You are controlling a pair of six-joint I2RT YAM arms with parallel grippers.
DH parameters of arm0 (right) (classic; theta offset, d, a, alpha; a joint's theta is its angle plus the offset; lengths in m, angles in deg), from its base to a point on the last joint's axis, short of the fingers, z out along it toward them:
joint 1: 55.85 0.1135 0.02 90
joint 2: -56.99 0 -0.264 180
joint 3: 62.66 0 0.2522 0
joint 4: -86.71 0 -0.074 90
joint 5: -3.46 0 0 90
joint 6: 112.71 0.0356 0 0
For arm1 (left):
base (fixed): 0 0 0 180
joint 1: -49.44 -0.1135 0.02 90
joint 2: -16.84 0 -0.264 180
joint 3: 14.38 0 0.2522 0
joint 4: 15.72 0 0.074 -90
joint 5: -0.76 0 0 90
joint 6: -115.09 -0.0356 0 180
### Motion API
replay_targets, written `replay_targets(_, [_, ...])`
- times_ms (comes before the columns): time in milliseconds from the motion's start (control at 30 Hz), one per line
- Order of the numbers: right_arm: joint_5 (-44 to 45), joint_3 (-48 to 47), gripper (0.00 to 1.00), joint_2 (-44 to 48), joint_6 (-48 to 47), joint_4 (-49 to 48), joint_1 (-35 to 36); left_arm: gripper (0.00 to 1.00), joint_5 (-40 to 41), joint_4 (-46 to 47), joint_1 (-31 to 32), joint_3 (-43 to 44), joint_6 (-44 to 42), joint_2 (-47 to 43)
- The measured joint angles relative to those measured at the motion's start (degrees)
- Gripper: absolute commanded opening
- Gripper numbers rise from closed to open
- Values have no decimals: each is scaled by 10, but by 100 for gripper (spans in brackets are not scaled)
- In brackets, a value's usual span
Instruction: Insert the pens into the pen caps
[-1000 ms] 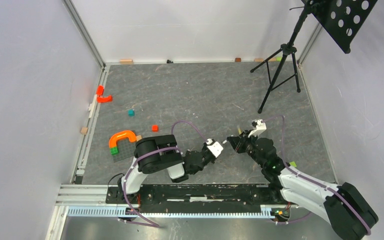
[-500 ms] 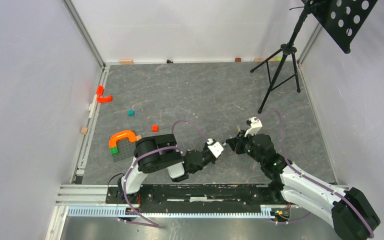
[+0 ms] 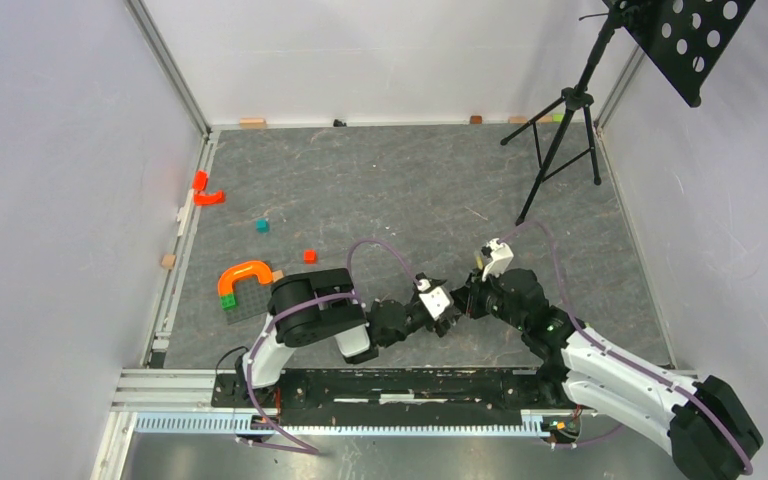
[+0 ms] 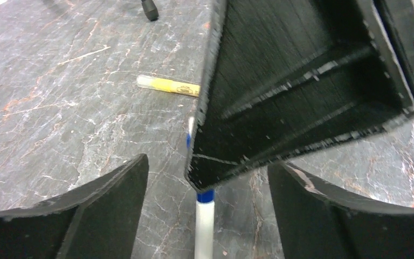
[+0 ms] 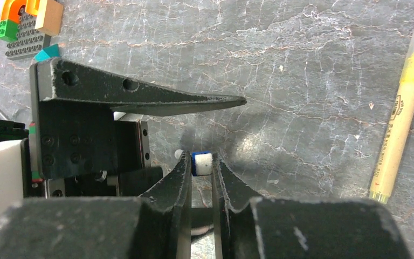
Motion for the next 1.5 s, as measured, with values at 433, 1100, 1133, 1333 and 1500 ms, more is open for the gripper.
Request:
replay_targets(433, [39,-55,0,3,-32,83,0,95,-25,0,0,-60,1,-47])
replay_targets(1100, [48,-78,0,28,-56,148,1,45,-25,-20,0,-34,3,-29])
replay_targets(1133, [47,-78,0,30,-56,149,1,39,-25,-20,0,-33,3,-26])
replay_targets(1333, [43,-79,0,34,-55,154,1,2,-23,-25,0,-27,9,-18])
replay_targets(1500, [32,-79,0,36,-54,150,0,2,-19,-20,0,-27,10,-18])
